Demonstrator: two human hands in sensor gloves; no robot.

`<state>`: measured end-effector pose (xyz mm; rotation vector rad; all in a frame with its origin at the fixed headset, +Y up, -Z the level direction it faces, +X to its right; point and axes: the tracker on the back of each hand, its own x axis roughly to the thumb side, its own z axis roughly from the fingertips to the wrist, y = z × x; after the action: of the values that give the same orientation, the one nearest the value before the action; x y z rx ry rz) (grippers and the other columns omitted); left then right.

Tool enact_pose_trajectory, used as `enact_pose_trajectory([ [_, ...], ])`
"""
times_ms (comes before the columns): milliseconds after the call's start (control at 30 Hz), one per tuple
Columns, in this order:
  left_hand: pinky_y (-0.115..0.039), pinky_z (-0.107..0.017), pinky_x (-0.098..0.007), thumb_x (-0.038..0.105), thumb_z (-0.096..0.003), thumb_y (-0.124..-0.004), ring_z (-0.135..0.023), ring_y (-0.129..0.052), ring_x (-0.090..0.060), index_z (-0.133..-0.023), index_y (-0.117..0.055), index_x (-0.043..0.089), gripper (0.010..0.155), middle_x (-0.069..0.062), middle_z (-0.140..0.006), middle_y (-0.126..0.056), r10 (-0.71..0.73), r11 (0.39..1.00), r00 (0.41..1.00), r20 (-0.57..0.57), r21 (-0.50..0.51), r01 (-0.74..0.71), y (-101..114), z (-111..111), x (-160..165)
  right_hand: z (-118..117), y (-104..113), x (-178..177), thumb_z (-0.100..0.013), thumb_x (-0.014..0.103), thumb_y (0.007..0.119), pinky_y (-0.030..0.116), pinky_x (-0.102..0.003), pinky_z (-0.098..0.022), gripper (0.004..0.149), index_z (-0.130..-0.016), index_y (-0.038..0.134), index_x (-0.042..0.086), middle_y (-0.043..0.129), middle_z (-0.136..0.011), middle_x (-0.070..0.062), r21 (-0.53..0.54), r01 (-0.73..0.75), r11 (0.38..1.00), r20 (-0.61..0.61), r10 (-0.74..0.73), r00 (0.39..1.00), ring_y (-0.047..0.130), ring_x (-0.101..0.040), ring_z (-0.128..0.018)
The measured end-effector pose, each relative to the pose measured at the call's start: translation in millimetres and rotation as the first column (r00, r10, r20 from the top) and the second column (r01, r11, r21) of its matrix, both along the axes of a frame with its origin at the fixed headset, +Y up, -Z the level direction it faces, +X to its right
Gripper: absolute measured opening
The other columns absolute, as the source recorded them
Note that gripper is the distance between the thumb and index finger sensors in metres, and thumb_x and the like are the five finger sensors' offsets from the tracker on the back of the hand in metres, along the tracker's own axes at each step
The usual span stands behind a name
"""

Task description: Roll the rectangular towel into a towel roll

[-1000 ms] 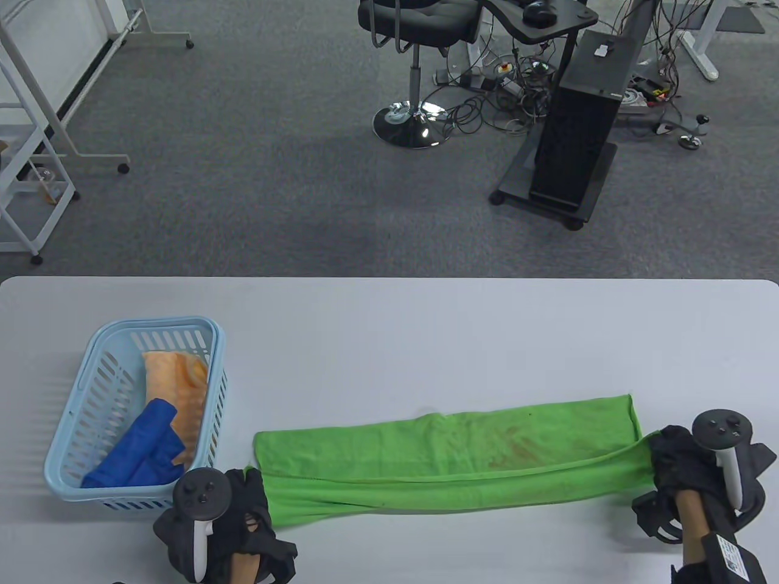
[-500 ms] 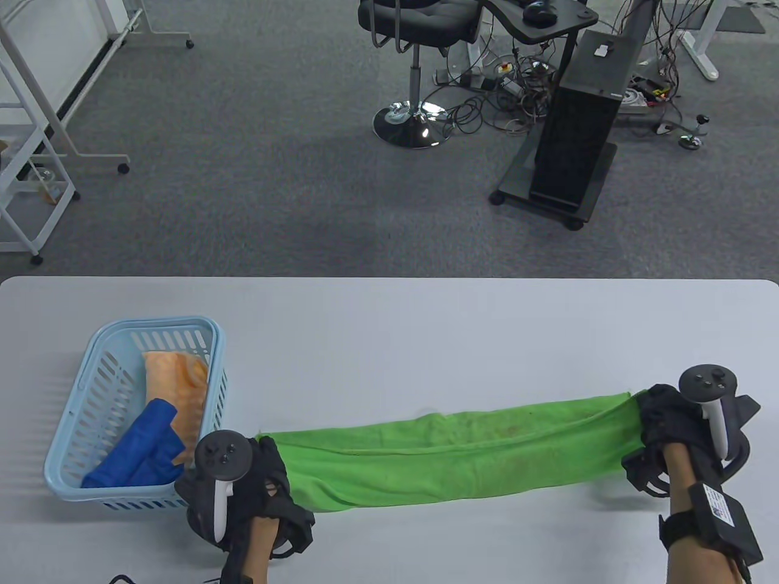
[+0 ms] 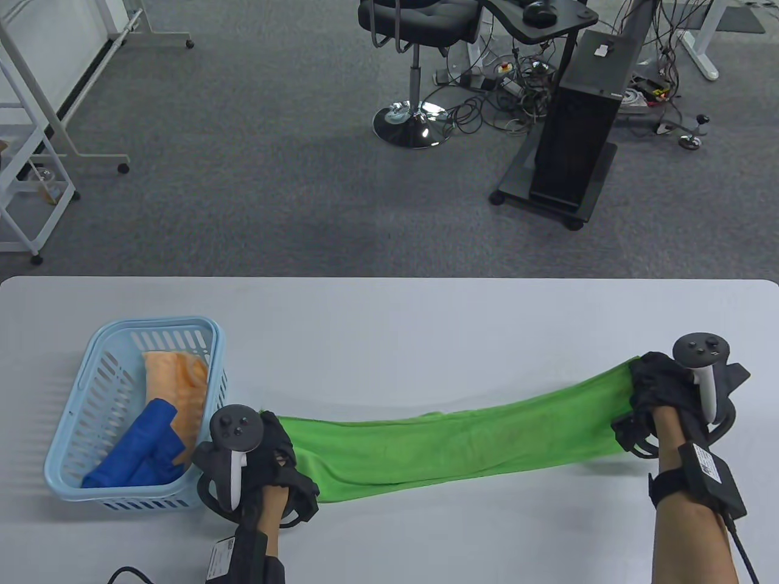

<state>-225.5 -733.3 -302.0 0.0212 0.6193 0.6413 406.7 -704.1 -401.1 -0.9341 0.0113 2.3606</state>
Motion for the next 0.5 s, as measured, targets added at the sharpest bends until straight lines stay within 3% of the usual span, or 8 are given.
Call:
enact_pose_trajectory([
  [67,-0.094,-0.01,-0.035,0.041,-0.0493,-0.061,0.008,-0.103,-0.001,-0.073,-0.079,0.002,0.049,-0.003,-0.026,-0.104,0.059,0.998,0.998,-0.025,0.023,-0.058,-4.3,-2.6,-2.3,-1.9,-4.2,-1.1,-0.034,0.04,0.076,0.089,-0.037,-0.038,0.046,-0.073,0.088,0.019,0.099,-0.044,0.001,0.017,0.001,1.0,0.018,-0.001,1.0,0.097,-0.006,-0.011],
  [100,-0.094,-0.012,-0.036,0.042,-0.0495,-0.062,0.003,-0.106,-0.002,-0.079,-0.076,0.004,0.051,-0.005,-0.032,-0.104,0.086,0.996,0.996,-0.029,-0.028,-0.087,-6.3,-3.3,-2.7,-2.5,-6.5,-1.8,-0.035,0.041,0.076,0.089,-0.037,-0.039,0.047,-0.074,0.087,0.019,0.099,-0.047,0.001,0.009,-0.001,1.0,0.016,0.001,1.0,0.099,-0.007,-0.014],
  [133,-0.094,-0.015,-0.036,0.045,-0.0494,-0.063,-0.005,-0.11,-0.003,-0.09,-0.068,0.006,0.056,-0.01,-0.043,-0.104,0.115,0.988,0.993,-0.027,-0.096,-0.117,-9.2,-3.2,-2.1,-2.9,-10.0,-3.8,-0.034,0.043,0.075,0.088,-0.038,-0.041,0.052,-0.079,0.084,0.02,0.098,-0.056,-0.001,-0.012,-0.002,1.0,0.004,0.002,1.0,0.101,-0.008,-0.02],
  [200,-0.094,-0.015,-0.038,0.053,-0.0475,-0.068,-0.011,-0.112,-0.005,-0.104,-0.052,0.006,0.074,-0.027,-0.082,-0.092,0.106,0.984,0.994,0.0,-0.146,-0.104,-11.9,-3.2,1.3,-3.3,-13.7,-8.8,-0.034,0.048,0.075,0.084,-0.043,-0.046,0.066,-0.092,0.072,0.017,0.085,-0.08,-0.01,-0.045,0.008,0.999,-0.023,-0.009,1.0,0.103,-0.012,-0.034],
  [267,-0.095,-0.014,-0.036,0.057,-0.0463,-0.069,-0.012,-0.111,-0.002,-0.108,-0.042,0.006,0.084,-0.029,-0.089,-0.085,0.081,0.98,0.997,0.016,-0.181,-0.077,-10.7,-0.8,3.9,-1.8,-11.2,-14.9,-0.034,0.051,0.074,0.081,-0.046,-0.05,0.075,-0.098,0.062,0.015,0.073,-0.091,-0.013,-0.043,-0.016,0.999,-0.035,0.014,0.999,0.101,-0.016,-0.045],
  [500,-0.098,-0.023,-0.041,0.048,-0.0372,-0.083,-0.032,-0.117,-0.013,-0.11,-0.038,0.011,0.093,-0.028,-0.098,-0.073,0.064,0.974,0.997,0.051,-0.219,-0.051,7.4,8.4,9.2,10.5,13.8,-40.9,-0.034,0.051,0.073,0.075,-0.051,-0.056,0.076,-0.099,0.062,0.014,0.066,-0.096,-0.016,-0.049,-0.09,0.995,-0.12,0.083,0.989,0.097,-0.022,-0.059],
])
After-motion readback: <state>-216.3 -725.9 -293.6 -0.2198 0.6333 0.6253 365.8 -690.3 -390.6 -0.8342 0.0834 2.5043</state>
